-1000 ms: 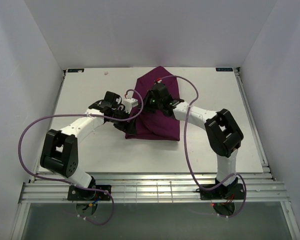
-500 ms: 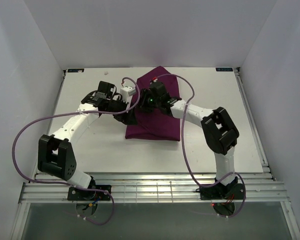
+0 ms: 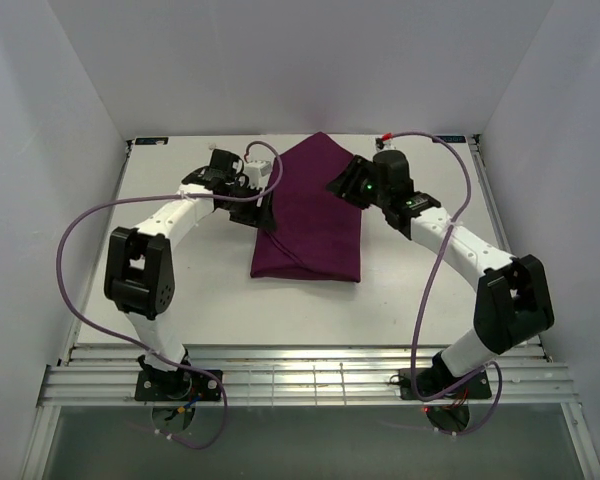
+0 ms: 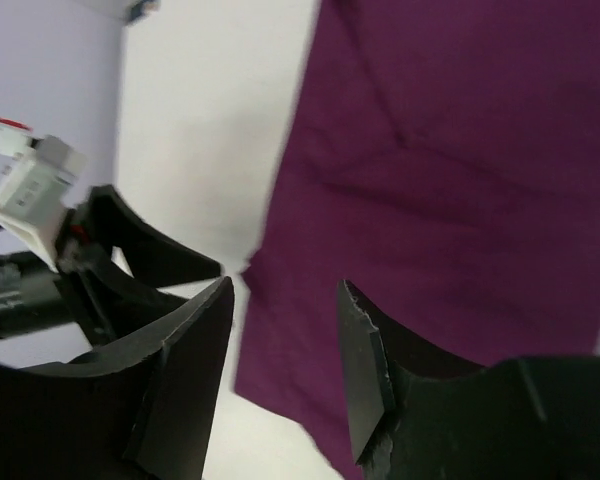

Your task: Prepare the surgical pack

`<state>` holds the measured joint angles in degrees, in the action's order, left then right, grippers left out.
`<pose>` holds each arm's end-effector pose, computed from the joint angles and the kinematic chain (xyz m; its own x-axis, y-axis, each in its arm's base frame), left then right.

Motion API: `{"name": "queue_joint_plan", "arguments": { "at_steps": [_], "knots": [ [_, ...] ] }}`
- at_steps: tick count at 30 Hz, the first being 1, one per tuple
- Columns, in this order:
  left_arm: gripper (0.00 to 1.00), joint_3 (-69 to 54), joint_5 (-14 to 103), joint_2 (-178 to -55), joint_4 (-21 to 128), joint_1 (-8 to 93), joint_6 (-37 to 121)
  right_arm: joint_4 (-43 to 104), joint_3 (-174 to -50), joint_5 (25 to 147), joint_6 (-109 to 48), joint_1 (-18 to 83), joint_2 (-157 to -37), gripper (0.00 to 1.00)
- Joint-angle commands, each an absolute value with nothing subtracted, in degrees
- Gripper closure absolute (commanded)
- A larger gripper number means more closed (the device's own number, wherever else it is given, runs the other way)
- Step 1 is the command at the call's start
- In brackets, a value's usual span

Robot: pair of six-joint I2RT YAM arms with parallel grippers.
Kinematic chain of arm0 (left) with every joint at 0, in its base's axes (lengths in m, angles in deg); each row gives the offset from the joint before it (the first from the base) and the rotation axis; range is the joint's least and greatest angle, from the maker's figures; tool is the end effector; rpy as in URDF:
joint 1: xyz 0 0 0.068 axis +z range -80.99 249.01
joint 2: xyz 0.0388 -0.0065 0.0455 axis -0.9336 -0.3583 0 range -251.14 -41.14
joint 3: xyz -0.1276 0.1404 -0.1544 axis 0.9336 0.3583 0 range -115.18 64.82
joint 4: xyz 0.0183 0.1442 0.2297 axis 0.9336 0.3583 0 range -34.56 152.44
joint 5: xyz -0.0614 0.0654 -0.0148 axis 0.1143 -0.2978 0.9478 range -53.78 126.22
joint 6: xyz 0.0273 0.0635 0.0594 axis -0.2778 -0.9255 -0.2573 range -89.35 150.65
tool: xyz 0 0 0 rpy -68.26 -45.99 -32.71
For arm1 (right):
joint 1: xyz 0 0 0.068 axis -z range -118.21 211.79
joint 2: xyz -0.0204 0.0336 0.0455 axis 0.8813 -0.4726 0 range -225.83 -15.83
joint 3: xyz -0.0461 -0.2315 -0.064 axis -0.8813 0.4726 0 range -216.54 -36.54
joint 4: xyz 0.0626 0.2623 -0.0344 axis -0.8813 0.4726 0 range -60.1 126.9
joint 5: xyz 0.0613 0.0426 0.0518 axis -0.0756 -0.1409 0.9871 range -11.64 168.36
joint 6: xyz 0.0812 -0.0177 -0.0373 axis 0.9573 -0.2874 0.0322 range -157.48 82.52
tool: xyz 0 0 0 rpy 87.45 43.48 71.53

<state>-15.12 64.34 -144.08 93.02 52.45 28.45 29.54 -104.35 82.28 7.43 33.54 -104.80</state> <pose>0.3757 -0.1519 0.1702 -0.8161 0.2780 -0.5066 0.5049 0.7694 -0.3913 0.3686 0.2045 0.2566 -0.5945 0.4800 -0.6451 -0.1537 0.7197 0.6771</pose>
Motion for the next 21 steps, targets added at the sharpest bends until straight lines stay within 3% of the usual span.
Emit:
{"name": "queue_joint_plan", "arguments": {
  "at_steps": [1,13,21],
  "knots": [
    [0.25,-17.8,59.86,-145.29,92.18,53.01,30.21,35.68,-102.19,82.13,-0.18,35.95,-102.23,0.48],
    [0.23,-11.04,61.53,-145.74,89.81,54.33,30.21,41.86,-88.22,87.58,-3.99,43.86,-96.43,0.4],
    [0.21,-6.29,63.91,-143.97,88.31,54.5,30.21,42.82,-86.81,90.75,-7.16,45.27,-100.55,0.36]
  ]
}}
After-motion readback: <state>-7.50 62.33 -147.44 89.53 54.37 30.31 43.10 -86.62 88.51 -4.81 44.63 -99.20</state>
